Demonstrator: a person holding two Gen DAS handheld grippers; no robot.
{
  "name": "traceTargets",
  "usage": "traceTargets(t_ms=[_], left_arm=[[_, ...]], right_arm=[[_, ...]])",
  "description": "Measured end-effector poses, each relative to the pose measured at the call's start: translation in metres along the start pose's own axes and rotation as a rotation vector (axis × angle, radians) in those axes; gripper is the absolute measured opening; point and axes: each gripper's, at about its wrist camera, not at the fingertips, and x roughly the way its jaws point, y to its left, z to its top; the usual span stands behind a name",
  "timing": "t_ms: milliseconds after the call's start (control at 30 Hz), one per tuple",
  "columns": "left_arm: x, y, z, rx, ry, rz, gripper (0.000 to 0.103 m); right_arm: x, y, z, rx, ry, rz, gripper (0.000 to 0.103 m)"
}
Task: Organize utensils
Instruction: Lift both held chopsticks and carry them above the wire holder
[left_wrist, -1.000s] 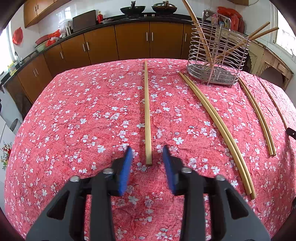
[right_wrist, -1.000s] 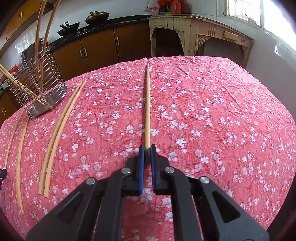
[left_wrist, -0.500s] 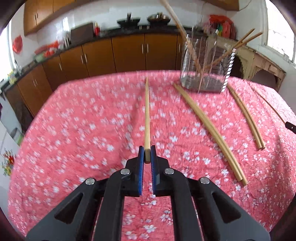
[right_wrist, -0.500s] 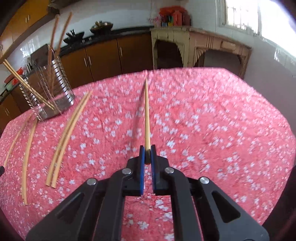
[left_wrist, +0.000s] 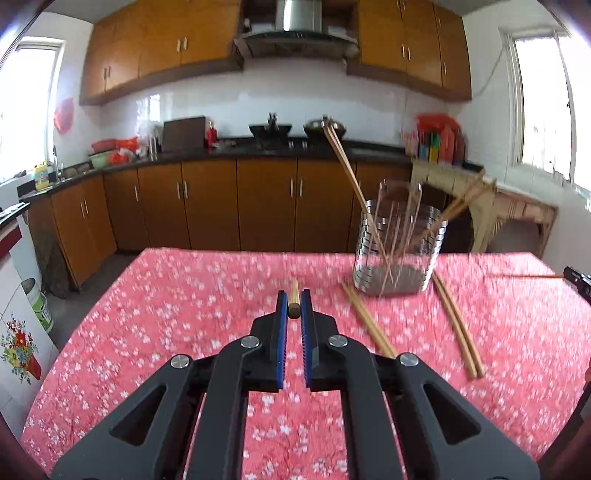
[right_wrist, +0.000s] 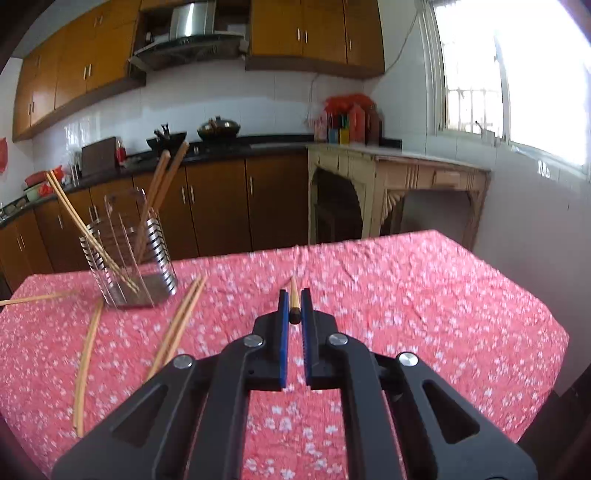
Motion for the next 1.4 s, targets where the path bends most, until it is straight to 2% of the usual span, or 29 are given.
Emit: traceTargets(t_ms=[200, 467, 900, 1400], left_arm=[[-0.011, 0.005, 0.014, -0.014, -0.076, 0.007, 0.007], [-0.019, 0.01, 0.035, -0.034, -0.135, 0.026, 0.007], [-0.034, 0.012, 0.062, -0.05, -0.227, 0.014, 0.007], [-0.045, 0.012, 0.072, -0.065, -0.268, -0.008, 0.007]], right_arm=[[-0.01, 0.0, 0.016, 0.016, -0.052, 0.036, 0.007], [-0.021, 0.004, 0.037, 0.023, -0.112, 0.072, 0.007], [-0.038, 0.005, 0.066, 0.051, -0.184, 0.135, 0.007], [-0.054, 0.003, 0.081, 0.069, -0.219, 0.195, 0.007]])
